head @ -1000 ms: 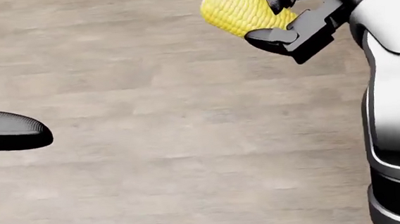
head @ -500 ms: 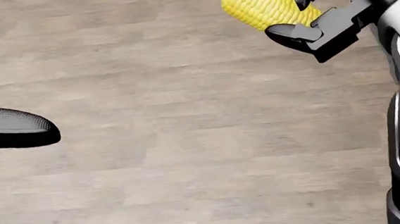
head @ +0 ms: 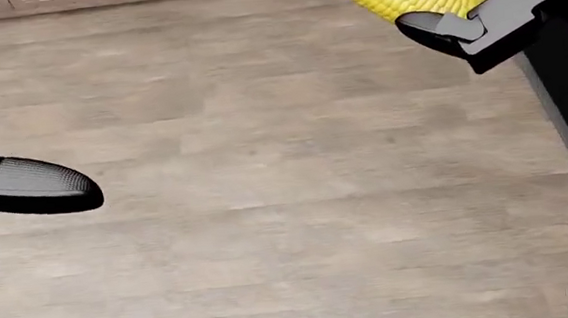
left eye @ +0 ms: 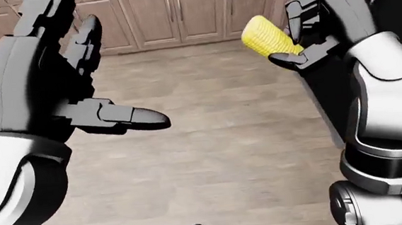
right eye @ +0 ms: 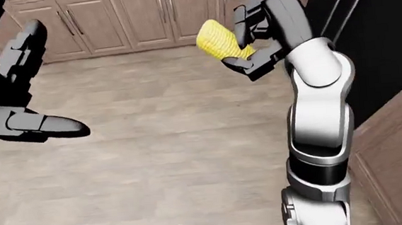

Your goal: Pick the corn from the oven and place it on the plate on the counter.

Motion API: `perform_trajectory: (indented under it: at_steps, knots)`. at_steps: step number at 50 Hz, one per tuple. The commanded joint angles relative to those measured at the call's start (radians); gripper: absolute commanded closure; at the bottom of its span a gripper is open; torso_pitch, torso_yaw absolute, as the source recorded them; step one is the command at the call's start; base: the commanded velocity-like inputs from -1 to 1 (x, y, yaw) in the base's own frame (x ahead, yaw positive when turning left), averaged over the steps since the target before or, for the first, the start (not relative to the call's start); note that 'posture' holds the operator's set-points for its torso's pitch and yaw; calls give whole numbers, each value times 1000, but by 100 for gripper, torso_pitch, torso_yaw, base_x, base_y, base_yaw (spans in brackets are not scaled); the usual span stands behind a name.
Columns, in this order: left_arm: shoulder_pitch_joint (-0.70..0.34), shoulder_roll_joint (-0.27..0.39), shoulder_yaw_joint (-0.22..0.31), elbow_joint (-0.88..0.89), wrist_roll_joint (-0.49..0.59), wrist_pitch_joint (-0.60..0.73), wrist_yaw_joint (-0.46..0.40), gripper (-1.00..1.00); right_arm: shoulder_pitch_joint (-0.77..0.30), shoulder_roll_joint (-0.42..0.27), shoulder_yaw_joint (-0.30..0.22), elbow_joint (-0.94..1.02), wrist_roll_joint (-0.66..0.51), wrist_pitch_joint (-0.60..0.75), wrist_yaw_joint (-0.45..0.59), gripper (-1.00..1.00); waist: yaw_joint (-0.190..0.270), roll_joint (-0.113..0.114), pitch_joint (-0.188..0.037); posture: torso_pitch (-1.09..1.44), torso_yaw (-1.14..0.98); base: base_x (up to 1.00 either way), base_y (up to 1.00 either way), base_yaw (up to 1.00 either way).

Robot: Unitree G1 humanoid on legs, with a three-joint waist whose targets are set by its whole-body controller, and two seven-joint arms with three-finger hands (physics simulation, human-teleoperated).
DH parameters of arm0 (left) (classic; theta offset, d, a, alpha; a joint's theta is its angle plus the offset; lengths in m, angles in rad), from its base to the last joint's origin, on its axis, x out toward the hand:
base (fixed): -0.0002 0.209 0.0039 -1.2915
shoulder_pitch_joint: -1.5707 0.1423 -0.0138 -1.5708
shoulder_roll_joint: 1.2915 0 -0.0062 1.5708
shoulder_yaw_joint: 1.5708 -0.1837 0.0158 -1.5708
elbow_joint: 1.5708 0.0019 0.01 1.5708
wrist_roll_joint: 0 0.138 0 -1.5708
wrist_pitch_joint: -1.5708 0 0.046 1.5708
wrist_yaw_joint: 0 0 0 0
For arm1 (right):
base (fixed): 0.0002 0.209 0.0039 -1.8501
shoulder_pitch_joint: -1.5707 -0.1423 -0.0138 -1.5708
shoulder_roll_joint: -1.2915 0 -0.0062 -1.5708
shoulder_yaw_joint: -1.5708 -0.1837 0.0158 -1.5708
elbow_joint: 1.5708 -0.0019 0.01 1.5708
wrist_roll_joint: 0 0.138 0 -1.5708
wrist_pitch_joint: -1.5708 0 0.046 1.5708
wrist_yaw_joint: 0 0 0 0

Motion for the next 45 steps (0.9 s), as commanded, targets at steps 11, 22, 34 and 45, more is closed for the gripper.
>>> perform_trajectory:
  at_steps: [11, 22, 34, 45]
  knots:
    - [-8, -5, -16, 5, 43, -23, -16, -100, -12, -21, -15, -35, 24, 17, -6, 99, 21, -21, -47, 48, 0, 100, 0, 0]
    - [-17, -4, -14, 5, 35, -15, -9, -100, -7, -27, -18, -31, 41, 14, -18, 99, -18, -107, -20, 48, 0, 100, 0, 0]
    - [-18, 2, -28, 2, 26, -22, 6, -100, 9, -39, -30, -55, 57, 4, -21, 99, -13, -10, -50, 48, 0, 80, 0, 0]
    - [-22, -20, -28, -4, 49, -6, -7, -100, 20, -47, -36, -53, 72, -2, -28, 99, -40, -106, -22, 48, 0, 34, -1, 0]
